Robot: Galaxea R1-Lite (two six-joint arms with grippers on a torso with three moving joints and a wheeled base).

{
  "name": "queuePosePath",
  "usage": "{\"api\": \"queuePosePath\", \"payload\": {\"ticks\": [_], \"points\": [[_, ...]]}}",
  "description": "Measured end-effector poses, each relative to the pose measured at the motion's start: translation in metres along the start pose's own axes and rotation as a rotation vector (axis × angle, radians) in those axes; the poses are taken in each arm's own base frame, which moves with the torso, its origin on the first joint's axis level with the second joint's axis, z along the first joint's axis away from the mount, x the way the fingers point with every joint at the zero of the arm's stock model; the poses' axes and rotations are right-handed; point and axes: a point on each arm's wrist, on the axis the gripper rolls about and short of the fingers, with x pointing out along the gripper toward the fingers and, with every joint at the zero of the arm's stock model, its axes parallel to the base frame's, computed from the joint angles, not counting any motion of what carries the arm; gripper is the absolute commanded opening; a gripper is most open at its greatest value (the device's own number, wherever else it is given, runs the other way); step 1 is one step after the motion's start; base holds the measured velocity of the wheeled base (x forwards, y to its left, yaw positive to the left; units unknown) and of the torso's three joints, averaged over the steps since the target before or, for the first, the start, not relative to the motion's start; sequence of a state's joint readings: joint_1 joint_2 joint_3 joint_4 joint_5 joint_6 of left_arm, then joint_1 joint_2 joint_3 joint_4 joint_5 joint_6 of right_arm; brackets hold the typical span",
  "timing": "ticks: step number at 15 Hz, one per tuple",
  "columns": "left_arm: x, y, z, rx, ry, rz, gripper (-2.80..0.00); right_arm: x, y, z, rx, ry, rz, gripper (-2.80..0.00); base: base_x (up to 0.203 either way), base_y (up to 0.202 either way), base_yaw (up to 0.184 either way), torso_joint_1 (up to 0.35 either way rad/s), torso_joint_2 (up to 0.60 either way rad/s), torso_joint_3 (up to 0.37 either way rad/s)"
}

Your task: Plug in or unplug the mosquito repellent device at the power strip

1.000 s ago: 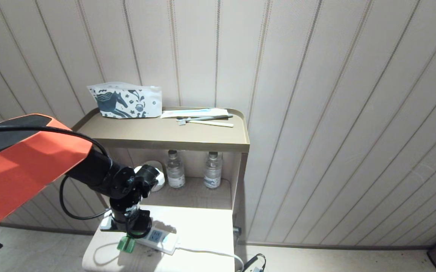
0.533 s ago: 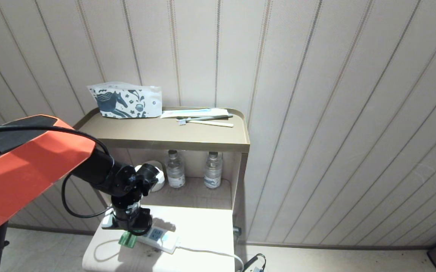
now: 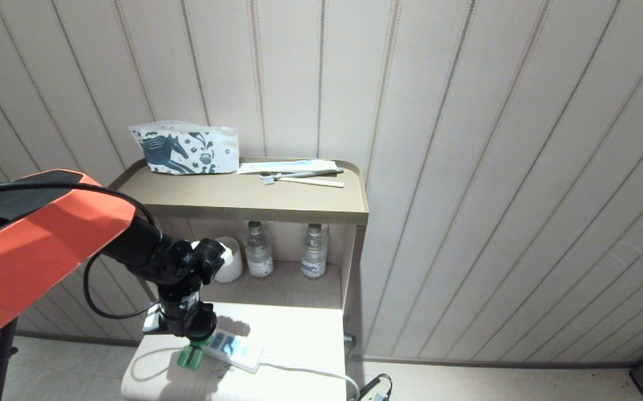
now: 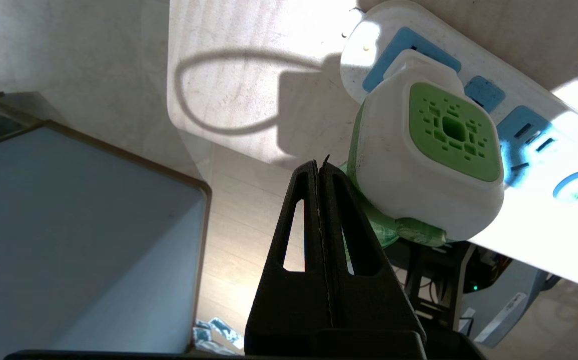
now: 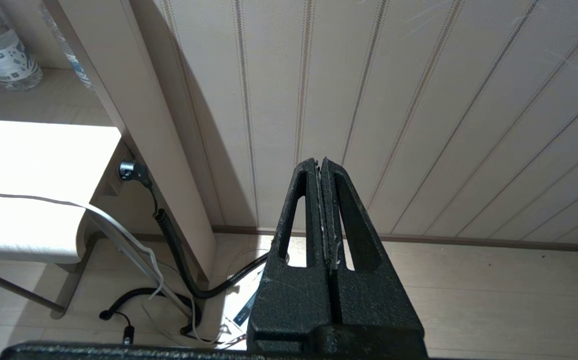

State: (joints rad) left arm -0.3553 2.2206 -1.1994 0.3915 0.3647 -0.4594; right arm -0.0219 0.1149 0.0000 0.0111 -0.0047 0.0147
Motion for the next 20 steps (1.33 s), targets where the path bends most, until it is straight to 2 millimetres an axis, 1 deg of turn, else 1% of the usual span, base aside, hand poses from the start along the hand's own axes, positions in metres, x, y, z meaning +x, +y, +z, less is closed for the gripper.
{"api": "queuePosePath", "payload": {"ticks": [4,7,9,12,14,16,18,20], "points": [[-0.005,0.003,0.003,-0.013,-0.015,-0.007,-2.80,0.000,0.000,0.000,0.000,0.000,0.000,-2.80,0.000,0.000,0.000,0.000,0.00,0.000],[-0.016,0.007,0.005,-0.019,-0.043,-0.019,-2.80,0.000,0.000,0.000,0.000,0.000,0.000,-2.80,0.000,0.000,0.000,0.000,0.00,0.000],[-0.028,0.016,0.007,-0.018,-0.065,-0.026,-2.80,0.000,0.000,0.000,0.000,0.000,0.000,-2.80,0.000,0.000,0.000,0.000,0.00,0.000],[-0.055,0.042,0.001,-0.005,-0.114,-0.038,-2.80,0.000,0.000,0.000,0.000,0.000,0.000,-2.80,0.000,0.000,0.000,0.000,0.00,0.000],[-0.075,0.065,-0.011,0.007,-0.146,-0.040,-2.80,0.000,0.000,0.000,0.000,0.000,0.000,-2.80,0.000,0.000,0.000,0.000,0.00,0.000],[-0.097,0.089,-0.031,0.019,-0.185,-0.037,-2.80,0.000,0.000,0.000,0.000,0.000,0.000,-2.80,0.000,0.000,0.000,0.000,0.00,0.000],[-0.120,0.112,-0.058,0.040,-0.241,-0.039,-2.80,0.000,0.000,0.000,0.000,0.000,0.000,-2.80,0.000,0.000,0.000,0.000,0.00,0.000],[-0.142,0.134,-0.091,0.066,-0.336,-0.049,-2.80,0.000,0.000,0.000,0.000,0.000,0.000,-2.80,0.000,0.000,0.000,0.000,0.00,0.000]]}}
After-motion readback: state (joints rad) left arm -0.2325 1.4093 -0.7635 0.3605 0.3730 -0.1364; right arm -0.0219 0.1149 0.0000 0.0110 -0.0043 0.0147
